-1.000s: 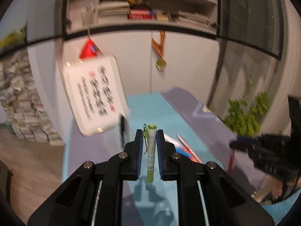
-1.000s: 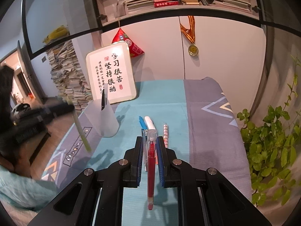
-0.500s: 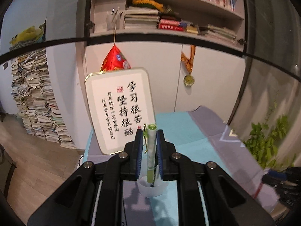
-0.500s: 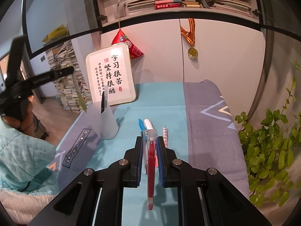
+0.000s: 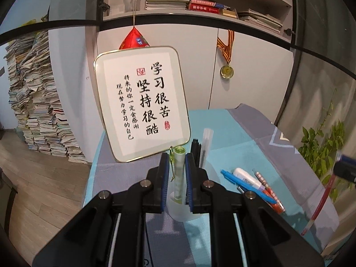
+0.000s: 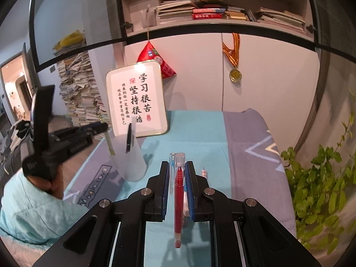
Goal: Organize stationery
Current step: 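Lower the green pen into the cup and open the left gripper, then lower the red pen into the frosted cup and open the right gripper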
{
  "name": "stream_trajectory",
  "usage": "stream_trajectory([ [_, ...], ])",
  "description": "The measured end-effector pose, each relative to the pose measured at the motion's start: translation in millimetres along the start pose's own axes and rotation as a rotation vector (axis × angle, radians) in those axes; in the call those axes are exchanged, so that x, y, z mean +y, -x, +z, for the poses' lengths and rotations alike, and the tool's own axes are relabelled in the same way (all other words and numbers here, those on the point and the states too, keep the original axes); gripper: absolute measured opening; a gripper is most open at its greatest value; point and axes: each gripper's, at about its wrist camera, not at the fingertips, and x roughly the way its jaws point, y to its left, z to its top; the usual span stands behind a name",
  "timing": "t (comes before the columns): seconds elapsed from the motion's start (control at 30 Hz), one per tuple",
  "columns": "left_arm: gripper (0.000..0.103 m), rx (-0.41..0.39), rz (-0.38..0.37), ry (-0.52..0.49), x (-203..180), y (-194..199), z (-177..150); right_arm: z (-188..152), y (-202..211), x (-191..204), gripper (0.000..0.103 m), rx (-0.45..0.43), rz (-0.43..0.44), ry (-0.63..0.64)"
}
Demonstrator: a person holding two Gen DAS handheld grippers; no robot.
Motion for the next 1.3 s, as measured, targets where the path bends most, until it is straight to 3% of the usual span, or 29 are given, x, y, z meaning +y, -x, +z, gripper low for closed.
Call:
stream_trajectory([
  [0.27, 0.013, -0.016, -0.005, 0.002, 7.2, 4.8, -12.3, 22.8, -3.4, 24.8, 0.015, -0.047, -0.008, 0.035],
  [0.53, 0.016, -0.105, 0.027, 0.023, 25.1, 48.9, -26.2, 55.0, -6.3, 60.1, 0.015, -0.124, 0.023, 0.076],
  [0.77, 0.016, -0.054, 0.045, 0.054, 41.8, 73.7, -51.6, 82.3, -24.0, 96.8, 0.015, -0.165, 0.086, 0.112],
  [0.97, 0.016, -0.037, 0.053, 0.048, 51.5, 99.5, -75.3, 87.8, -49.3, 113.8, 0.015, -0.152, 0.081, 0.125],
  [1.3, 0.016, 0.029, 0.073, 0.08, 70.4, 86.4, -95.6, 93.7, -88.3, 114.1, 0.015, -0.119, 0.069, 0.083],
])
